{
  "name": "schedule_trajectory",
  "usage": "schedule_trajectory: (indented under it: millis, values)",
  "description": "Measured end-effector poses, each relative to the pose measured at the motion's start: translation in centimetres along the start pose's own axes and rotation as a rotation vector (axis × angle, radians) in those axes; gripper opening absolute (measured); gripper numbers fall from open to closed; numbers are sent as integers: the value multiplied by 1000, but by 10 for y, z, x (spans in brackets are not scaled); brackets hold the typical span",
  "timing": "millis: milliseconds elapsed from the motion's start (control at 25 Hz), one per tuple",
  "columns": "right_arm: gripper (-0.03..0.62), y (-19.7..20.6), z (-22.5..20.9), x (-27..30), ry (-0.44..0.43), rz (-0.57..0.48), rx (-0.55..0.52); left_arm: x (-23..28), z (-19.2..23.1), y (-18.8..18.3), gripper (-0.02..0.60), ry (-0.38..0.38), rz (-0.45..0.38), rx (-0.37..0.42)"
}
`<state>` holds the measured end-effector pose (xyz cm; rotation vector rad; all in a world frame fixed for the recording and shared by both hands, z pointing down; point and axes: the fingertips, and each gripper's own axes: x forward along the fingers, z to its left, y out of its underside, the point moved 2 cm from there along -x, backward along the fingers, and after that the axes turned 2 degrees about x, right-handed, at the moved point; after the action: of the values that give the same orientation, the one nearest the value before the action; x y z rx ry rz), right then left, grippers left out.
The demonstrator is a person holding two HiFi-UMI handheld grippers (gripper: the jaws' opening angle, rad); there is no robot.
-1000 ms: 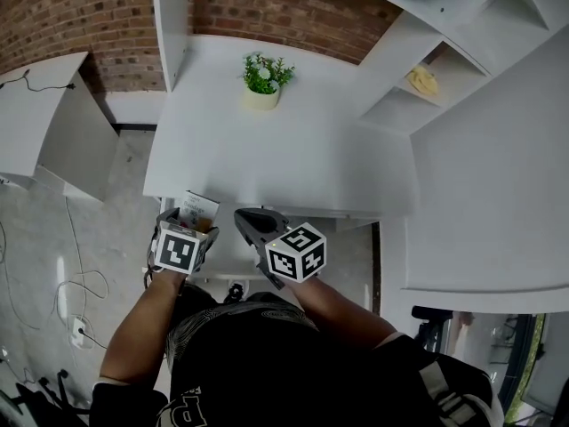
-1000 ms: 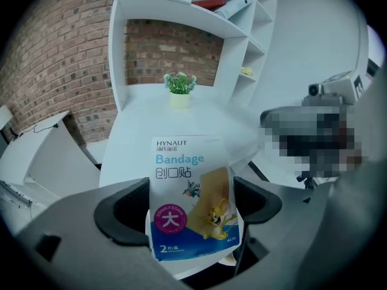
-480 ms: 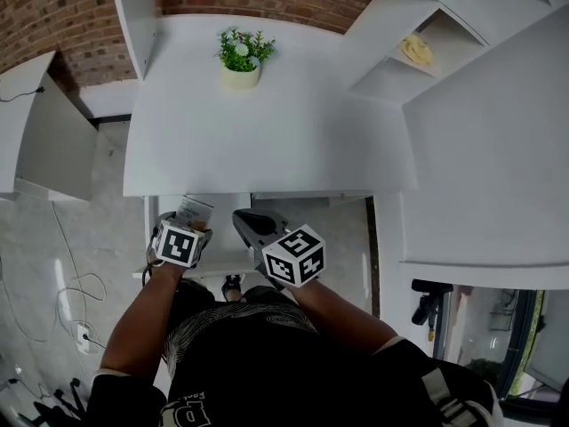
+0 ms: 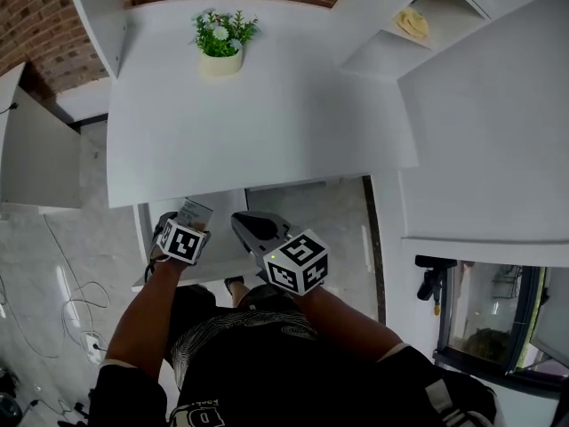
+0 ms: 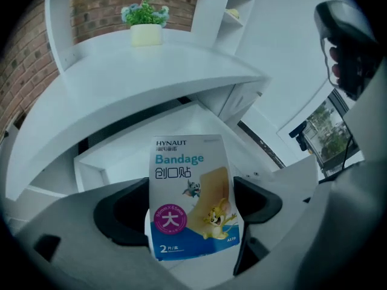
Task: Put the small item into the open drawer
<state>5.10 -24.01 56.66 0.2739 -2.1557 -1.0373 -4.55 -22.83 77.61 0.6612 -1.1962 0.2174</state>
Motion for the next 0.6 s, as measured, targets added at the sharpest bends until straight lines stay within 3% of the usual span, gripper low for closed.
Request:
schedule_trajectory:
  millis: [280, 600]
  values:
    - [5, 16, -7, -7, 58, 20, 18, 52, 11, 10, 420, 22, 68, 71]
    - [5, 40, -22, -15, 105, 36, 70, 86, 25, 8, 420, -5, 69, 57]
